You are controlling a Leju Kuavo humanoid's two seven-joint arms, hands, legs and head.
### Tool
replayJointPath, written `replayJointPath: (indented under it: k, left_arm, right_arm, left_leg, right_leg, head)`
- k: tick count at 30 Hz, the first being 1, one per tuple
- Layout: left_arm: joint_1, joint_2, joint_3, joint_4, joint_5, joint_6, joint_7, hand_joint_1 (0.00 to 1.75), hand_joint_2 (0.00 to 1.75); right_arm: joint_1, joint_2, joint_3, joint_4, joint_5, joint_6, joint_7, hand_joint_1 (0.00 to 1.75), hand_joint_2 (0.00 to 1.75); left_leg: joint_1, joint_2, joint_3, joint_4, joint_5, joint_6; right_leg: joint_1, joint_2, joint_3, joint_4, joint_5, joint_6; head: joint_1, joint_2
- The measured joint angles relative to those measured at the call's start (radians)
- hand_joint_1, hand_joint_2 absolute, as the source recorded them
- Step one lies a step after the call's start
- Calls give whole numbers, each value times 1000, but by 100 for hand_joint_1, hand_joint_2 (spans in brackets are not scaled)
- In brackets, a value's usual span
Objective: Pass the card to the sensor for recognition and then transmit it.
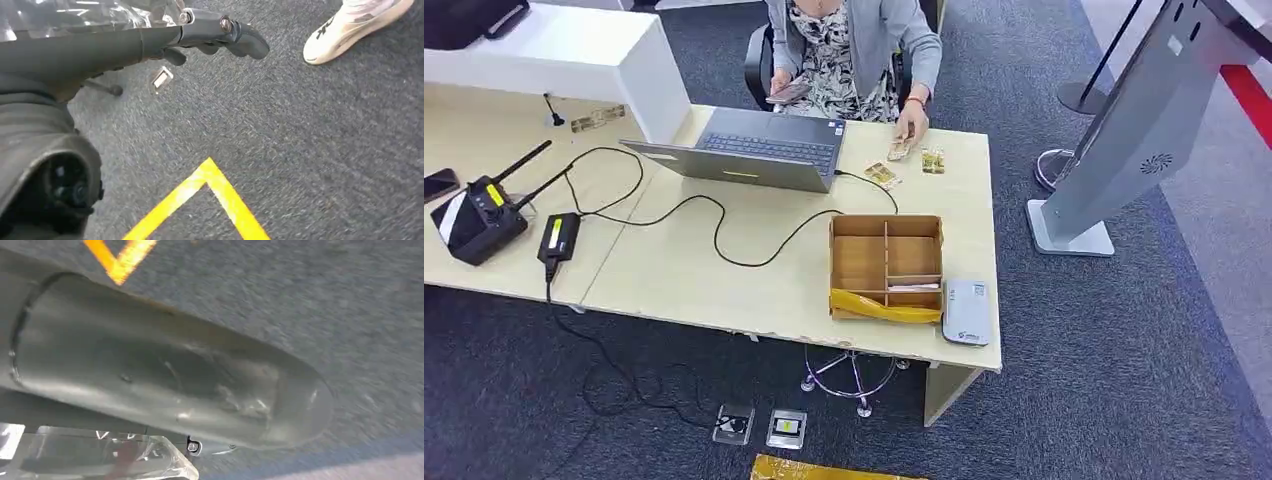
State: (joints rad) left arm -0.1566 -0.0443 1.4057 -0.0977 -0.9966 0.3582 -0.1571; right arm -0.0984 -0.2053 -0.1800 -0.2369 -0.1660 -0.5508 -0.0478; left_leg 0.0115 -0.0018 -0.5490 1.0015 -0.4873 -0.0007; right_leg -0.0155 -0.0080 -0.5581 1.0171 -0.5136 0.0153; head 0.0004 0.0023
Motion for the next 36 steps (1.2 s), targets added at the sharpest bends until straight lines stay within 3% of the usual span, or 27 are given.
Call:
replayJointPath:
  k: [3, 6, 15, 20, 23, 26, 30, 36]
  left_arm:
    - [0, -2, 0, 0, 81, 11, -1, 0, 0]
    - [0, -6, 0, 0, 131, -6, 39, 0, 0]
    - [0, -14, 0, 0, 142, 10, 60, 0, 0]
    - [-1, -19, 0, 0, 182, 26, 48, 0, 0]
    - [-1, -21, 0, 0, 141, 99, 43, 0, 0]
    - [-1, -23, -2, 0, 98, 150, -21, 0, 0]
    - [-4, -24, 0, -5, 171, 152, -90, 0, 0]
    - [-5, -26, -1, -5, 111, 179, -49, 0, 0]
  right_arm:
    - [2, 32, -12, 13, 22, -5, 37, 0, 0]
    - [5, 61, -12, 24, 40, -5, 57, 0, 0]
    - [9, 95, -13, 35, 75, 19, 55, 0, 0]
    - [9, 104, -12, 36, 79, 32, 58, 0, 0]
    - [9, 111, -12, 38, 80, 33, 68, 0, 0]
    - [9, 116, -12, 39, 80, 33, 68, 0, 0]
    - [10, 125, -12, 42, 92, 50, 56, 0, 0]
    - [10, 137, -11, 44, 97, 68, 29, 0, 0]
  left_leg:
    - [0, 0, 0, 0, 0, 0]
    - [0, 0, 0, 0, 0, 0]
    - [0, 0, 0, 0, 0, 0]
    - [0, 0, 0, 0, 0, 0]
    - [0, 0, 0, 0, 0, 0]
    - [0, 0, 0, 0, 0, 0]
    - [0, 0, 0, 0, 0, 0]
    - [0, 0, 0, 0, 0, 0]
  right_leg:
    - [0, 1, 0, 0, 0, 0]
    - [0, 0, 0, 0, 0, 0]
    - [0, 0, 0, 0, 0, 0]
    - [0, 0, 0, 0, 0, 0]
    - [0, 0, 0, 0, 0, 0]
    - [0, 0, 0, 0, 0, 0]
    - [0, 1, 0, 0, 0, 0]
    - [0, 0, 0, 0, 0, 0]
  head:
    - [0, 0]
    - [0, 0]
    - [0, 0]
    - [0, 0]
    - [0, 0]
    - [0, 0]
    - [0, 0]
    - [0, 0]
